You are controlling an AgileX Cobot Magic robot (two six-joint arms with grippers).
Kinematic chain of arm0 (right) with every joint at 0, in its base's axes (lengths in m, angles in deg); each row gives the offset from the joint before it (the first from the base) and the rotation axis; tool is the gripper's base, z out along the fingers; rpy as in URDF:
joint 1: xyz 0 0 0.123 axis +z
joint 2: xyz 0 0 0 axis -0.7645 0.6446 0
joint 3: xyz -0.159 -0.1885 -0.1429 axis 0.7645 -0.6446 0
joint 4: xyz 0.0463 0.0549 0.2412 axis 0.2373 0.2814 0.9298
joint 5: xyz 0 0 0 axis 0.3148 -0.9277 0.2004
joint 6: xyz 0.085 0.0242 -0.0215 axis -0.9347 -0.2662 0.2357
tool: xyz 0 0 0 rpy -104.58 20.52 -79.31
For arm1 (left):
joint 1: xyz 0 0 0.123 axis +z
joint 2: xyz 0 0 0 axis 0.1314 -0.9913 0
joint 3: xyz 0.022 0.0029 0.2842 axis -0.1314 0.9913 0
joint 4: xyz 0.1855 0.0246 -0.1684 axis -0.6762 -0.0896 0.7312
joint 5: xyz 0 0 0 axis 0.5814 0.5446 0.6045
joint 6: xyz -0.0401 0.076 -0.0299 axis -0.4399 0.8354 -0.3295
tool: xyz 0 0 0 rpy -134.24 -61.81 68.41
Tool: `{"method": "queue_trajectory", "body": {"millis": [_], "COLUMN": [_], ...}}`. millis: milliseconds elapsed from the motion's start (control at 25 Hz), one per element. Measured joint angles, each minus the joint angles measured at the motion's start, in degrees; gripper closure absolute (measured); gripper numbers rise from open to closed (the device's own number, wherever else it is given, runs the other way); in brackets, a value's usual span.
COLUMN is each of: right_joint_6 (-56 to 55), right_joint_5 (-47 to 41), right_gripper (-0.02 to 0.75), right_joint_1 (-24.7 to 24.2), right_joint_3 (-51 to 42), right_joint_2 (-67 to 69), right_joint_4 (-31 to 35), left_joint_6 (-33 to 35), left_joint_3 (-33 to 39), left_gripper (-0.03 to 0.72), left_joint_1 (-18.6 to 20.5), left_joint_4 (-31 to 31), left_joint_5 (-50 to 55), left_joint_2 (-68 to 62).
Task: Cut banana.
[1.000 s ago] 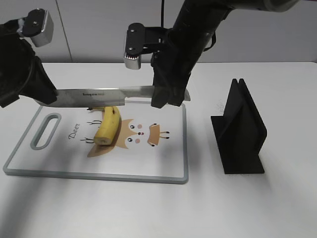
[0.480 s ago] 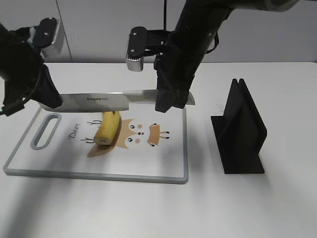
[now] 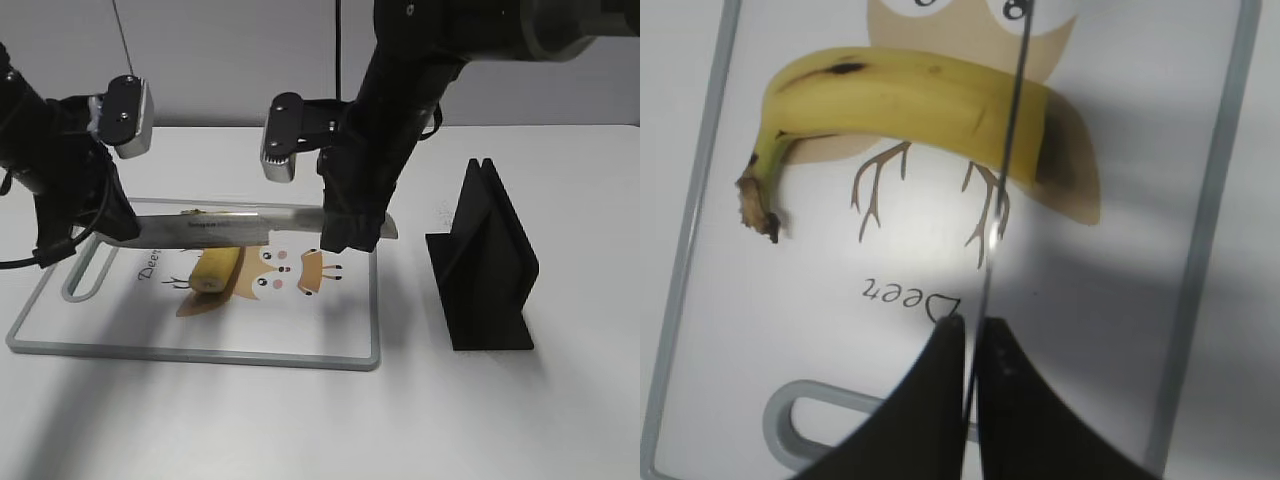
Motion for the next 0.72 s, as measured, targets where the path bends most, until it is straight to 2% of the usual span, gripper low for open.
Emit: {"method": "queue_trajectory", "body": {"millis": [720], "right_joint_6": [0.05], "right_joint_5": [3.55], "right_gripper": [0.567], "right_joint_1": [0.00], "right_joint_3": [-0.95], "right_joint_2": [2.52], "right_joint_4": [-1.63], "left_joint_6": [-0.24], "left_joint_3": [0.72], "left_gripper": [0.684], "left_joint_1": [-1.37], "left_joint_4": [0.07], "left_joint_5": [-3.95], "left_joint_2": [-3.93]}}
